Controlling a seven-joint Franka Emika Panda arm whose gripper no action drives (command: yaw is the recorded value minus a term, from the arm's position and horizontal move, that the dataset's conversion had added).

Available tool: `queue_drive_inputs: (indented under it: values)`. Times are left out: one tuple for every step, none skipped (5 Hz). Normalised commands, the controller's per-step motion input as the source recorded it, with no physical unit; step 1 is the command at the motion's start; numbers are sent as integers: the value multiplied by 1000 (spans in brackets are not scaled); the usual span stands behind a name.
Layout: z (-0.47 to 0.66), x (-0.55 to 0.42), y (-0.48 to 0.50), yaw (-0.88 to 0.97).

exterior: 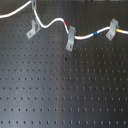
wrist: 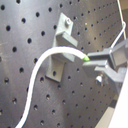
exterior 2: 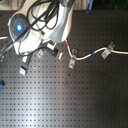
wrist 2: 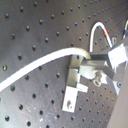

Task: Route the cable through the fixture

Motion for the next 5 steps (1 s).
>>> queue_drive_inputs:
  values:
    - [12, 137, 44, 291]
    - [60, 252, 8, 437]
    - [172, 8, -153, 180]
    - [195, -156, -102, 94]
    - [130, -105, -8, 203]
